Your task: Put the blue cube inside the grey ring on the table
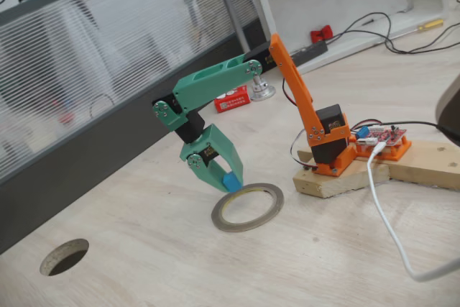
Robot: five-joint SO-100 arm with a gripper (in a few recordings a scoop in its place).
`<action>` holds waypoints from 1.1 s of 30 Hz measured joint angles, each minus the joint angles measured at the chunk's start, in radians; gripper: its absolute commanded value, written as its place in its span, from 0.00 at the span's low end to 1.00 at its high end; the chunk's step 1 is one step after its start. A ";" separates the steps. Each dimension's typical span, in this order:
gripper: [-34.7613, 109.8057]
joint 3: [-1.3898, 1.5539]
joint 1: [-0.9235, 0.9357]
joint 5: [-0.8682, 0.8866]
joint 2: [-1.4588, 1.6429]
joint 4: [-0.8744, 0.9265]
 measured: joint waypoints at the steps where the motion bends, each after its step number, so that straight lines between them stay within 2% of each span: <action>1: 0.26 0.034 0.000 0.000 0.017 -0.026; 18: 0.26 0.525 0.000 0.000 0.262 -0.337; 33: 0.26 0.637 0.000 -0.002 0.331 -0.532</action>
